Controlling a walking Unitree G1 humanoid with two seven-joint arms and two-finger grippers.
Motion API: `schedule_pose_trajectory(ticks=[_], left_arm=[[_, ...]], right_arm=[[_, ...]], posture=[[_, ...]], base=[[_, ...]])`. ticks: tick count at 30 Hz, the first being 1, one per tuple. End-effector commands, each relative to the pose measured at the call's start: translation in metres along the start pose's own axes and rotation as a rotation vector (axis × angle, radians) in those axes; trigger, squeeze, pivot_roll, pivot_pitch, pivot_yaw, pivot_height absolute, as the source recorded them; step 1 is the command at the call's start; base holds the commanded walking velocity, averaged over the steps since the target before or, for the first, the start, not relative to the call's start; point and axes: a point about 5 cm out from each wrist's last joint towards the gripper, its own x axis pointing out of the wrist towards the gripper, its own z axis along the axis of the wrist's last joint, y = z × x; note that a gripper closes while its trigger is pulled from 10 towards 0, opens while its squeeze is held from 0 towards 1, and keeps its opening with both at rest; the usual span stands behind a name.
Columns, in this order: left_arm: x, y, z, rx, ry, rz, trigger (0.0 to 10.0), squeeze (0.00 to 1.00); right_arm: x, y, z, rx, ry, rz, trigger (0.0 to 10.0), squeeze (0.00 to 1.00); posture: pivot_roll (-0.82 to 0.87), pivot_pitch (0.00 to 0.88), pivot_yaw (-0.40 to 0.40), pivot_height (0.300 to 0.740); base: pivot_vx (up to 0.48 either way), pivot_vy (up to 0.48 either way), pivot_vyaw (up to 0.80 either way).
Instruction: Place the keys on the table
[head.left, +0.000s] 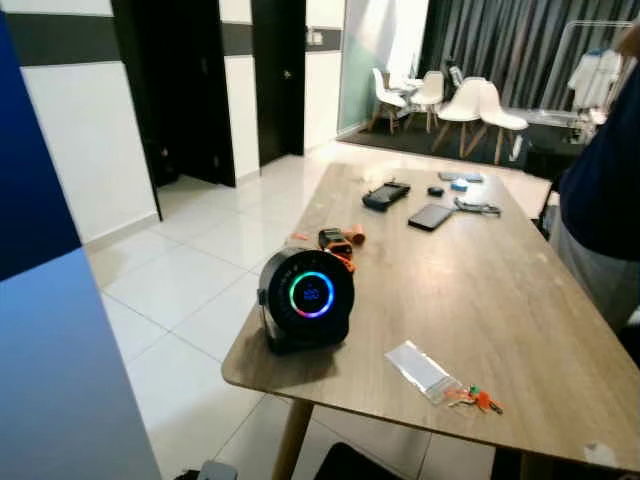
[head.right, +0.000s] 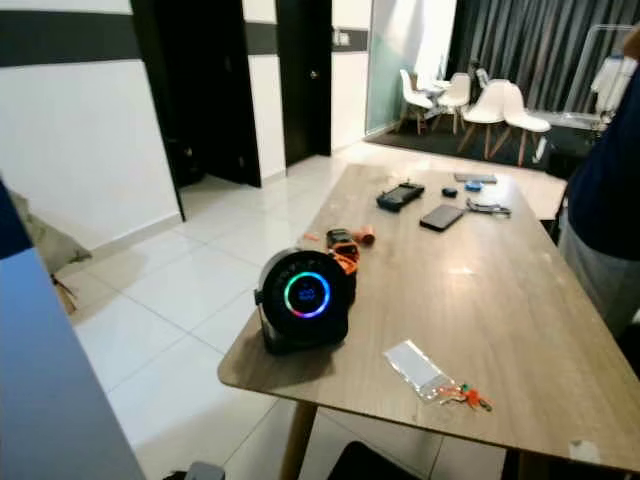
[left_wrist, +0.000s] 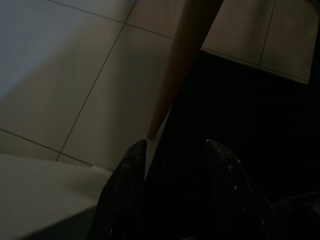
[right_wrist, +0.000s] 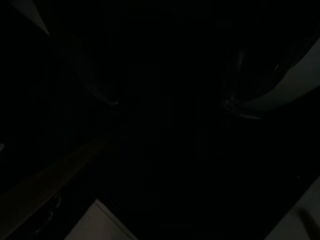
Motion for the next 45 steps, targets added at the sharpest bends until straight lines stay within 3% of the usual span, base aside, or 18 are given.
schedule_pose_trajectory(ticks=[1, 29, 45], left_arm=[[-0.0026, 0.0185, 0.0023, -0.005, -0.009, 0.057, 10.0, 0.0], [-0.0005, 0.0145, 0.0079, 0.05, -0.034, 0.019, 10.0, 0.0], [-0.0009, 0.0158, 0.0085, 0.063, -0.036, 0.002, 10.0, 0.0]], right_arm=[[-0.0028, 0.0, -0.0119, -0.004, 0.036, -0.003, 10.0, 0.0], [-0.0024, -0.002, -0.0099, 0.011, 0.026, -0.011, 10.0, 0.0], [-0.0043, 0.0048, -0.0163, 0.023, 0.041, -0.01, 10.0, 0.0]], posture=[[-0.01, 0.0, 0.008, 0.74], [-0.01, 0.0, 0.023, 0.74], [-0.01, 0.005, 0.033, 0.74]], base=[[0.0, 0.0, 0.0], [0.0, 0.0, 0.0], [0.0, -0.402, 0.0]])
